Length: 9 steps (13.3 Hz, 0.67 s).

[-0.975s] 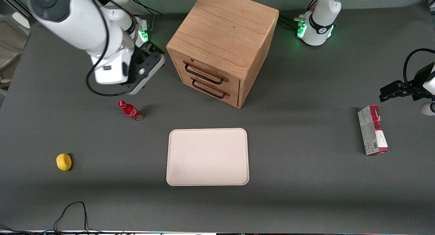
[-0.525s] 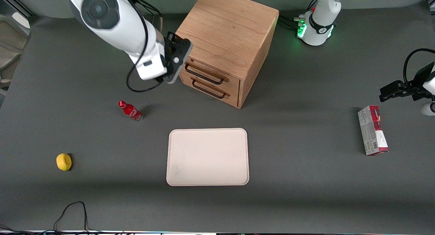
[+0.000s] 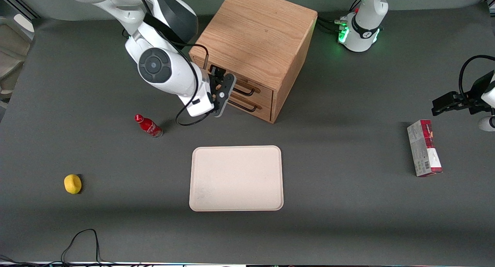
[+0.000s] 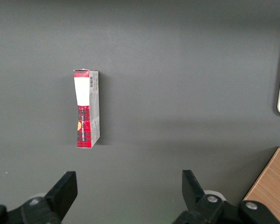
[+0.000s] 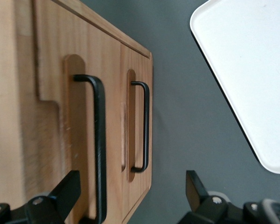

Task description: Open upper drawer

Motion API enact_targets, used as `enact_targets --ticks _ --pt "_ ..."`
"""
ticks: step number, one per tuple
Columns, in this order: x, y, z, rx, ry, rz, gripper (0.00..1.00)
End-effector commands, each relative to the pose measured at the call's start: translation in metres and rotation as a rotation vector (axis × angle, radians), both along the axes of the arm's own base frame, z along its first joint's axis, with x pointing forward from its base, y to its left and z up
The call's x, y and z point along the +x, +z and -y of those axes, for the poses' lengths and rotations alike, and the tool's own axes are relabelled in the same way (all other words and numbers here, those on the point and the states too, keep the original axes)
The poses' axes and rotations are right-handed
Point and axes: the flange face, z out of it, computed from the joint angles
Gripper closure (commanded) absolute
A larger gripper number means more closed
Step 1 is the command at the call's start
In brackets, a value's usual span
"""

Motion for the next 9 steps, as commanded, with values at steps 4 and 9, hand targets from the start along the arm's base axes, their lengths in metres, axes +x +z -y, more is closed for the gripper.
enact_targets --ticks 4,9 --pt "-0.013 -0.023 -0.008 0.032 0.014 0.015 0.00" --pt "-0.010 -0.037 -0.009 0.043 0.009 0.028 0.00"
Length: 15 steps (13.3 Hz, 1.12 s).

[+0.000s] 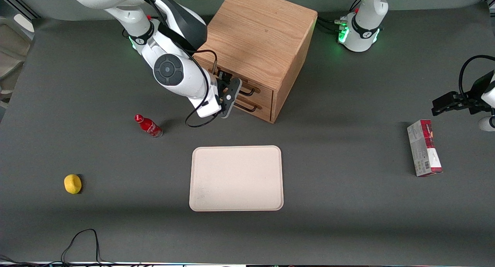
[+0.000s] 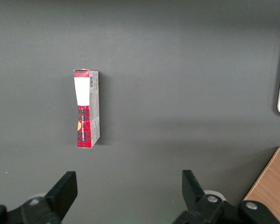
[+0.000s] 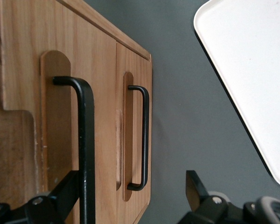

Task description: Open upper drawer

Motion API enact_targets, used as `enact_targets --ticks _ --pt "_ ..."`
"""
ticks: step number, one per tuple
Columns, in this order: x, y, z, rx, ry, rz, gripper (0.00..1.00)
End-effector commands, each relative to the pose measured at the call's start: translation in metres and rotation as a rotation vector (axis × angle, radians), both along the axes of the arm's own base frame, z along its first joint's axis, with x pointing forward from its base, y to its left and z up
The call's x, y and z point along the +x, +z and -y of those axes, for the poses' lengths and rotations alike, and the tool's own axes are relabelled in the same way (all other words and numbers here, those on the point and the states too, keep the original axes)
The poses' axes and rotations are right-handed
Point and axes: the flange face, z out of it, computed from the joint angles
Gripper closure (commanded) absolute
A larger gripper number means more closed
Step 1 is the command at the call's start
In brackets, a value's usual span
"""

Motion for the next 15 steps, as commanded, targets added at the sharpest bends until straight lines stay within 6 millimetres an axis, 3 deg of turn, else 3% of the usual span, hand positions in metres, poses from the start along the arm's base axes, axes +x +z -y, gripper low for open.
enact_targets --ticks 1,5,9,12,15 --pt "0.004 -0.006 -0.001 0.029 0.012 0.015 0.00" --pt "0.024 -0.018 0.007 -0.002 0.030 0.053 0.00" --pt "0.065 -0.022 0.022 -0.007 0.018 0.103 0.00" --pt "0.104 -0.011 0.044 0.003 -0.021 0.155 0.00" --pt "0.137 -0.005 0.080 -0.013 -0.080 0.186 0.00"
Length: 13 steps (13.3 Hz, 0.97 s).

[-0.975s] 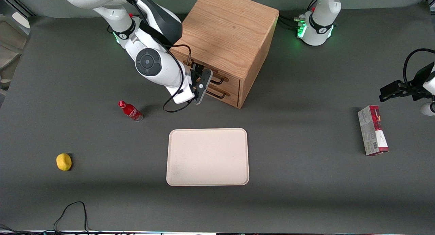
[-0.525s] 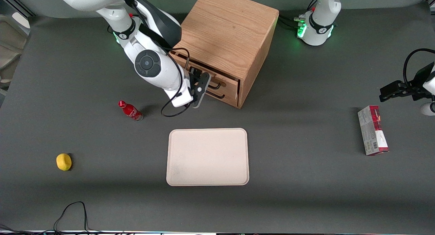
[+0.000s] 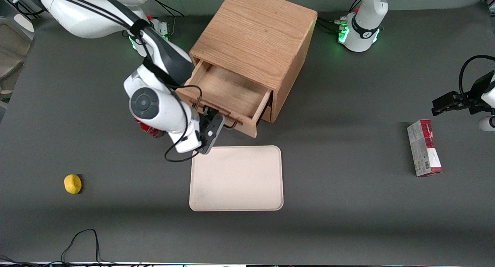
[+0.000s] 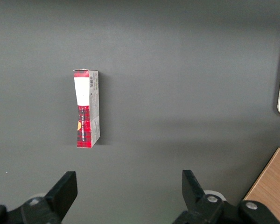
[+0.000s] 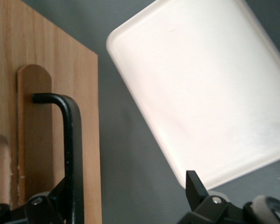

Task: Open upper drawer
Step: 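Pull the handle outward with the right gripper, sliding the drawer open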

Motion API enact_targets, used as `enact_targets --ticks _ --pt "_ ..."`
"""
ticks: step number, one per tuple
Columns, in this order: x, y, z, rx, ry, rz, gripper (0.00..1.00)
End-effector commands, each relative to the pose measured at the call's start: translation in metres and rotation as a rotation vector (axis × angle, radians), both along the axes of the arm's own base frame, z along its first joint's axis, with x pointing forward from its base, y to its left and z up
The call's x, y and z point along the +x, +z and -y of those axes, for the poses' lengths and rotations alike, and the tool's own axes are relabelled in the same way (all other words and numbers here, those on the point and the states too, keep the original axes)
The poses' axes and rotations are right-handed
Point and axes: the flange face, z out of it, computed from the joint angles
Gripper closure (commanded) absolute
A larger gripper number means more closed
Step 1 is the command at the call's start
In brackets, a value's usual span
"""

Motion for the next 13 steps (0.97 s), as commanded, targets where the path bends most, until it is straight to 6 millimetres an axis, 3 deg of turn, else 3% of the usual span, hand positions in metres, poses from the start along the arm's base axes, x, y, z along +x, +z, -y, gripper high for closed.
enact_targets --ticks 1,3,5,8,10,12,13 --pt "0.030 0.008 0.028 -0.012 -0.028 0.033 0.00" --pt "0.040 0.004 0.046 -0.030 -0.059 0.039 0.00" --pt "0.042 0.007 0.051 -0.040 -0.070 0.045 0.00" --pt "0.049 0.030 0.060 -0.068 -0.082 0.083 0.00" --pt "0.049 0.049 0.068 -0.081 -0.099 0.022 0.00" --pt "0.043 0.089 0.075 -0.089 -0.117 0.033 0.00" --pt "0.046 0.105 0.091 -0.090 -0.188 0.046 0.00"
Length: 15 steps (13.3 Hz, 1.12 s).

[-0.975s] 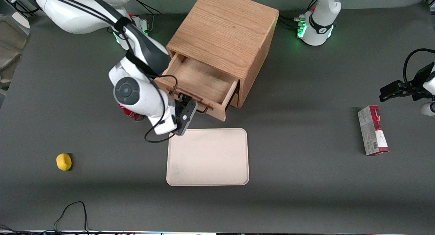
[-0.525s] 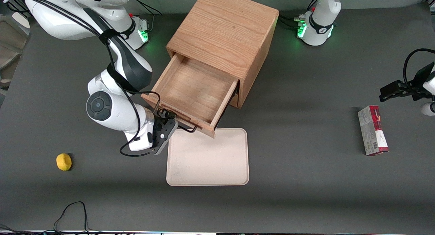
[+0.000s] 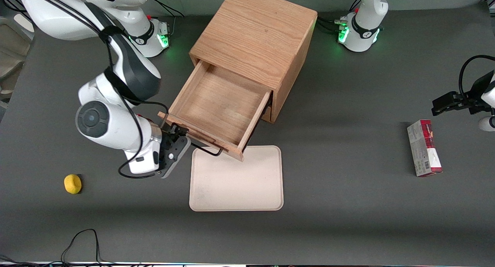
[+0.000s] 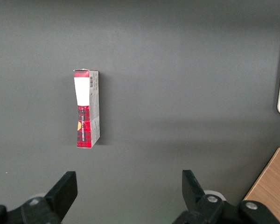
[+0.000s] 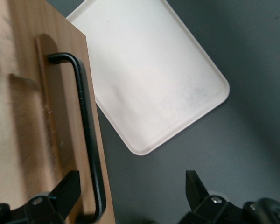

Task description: Open upper drawer

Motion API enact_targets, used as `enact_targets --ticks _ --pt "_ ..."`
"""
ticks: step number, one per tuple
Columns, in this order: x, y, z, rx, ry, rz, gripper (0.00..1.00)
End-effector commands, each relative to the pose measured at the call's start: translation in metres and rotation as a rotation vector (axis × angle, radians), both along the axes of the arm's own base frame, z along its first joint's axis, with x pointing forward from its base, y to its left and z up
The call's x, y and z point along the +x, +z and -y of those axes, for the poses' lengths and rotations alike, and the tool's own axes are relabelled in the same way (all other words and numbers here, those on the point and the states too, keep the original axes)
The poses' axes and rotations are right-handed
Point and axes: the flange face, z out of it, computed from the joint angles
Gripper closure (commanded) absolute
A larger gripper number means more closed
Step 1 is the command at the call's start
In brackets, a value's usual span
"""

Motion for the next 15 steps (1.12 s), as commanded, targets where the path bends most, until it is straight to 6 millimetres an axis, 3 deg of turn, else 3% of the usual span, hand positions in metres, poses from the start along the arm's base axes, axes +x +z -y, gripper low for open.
enact_targets --ticks 1,3,5,7,9,11,12,15 --pt "0.001 0.050 0.039 0.016 -0.166 -0.001 0.00" --pt "-0.019 0.091 0.098 0.008 -0.349 -0.104 0.00" --pt "-0.047 0.105 0.130 -0.066 -0.600 -0.165 0.00" --pt "-0.087 0.111 0.163 -0.124 -0.802 -0.148 0.00" --pt "-0.132 0.109 0.198 -0.121 -0.895 -0.082 0.00" --pt "-0.183 0.106 0.204 -0.116 -0.921 -0.012 0.00" --pt "-0.189 0.107 0.207 -0.139 -0.924 0.008 0.00" --pt "-0.174 0.119 0.216 -0.158 -0.918 0.045 0.00"
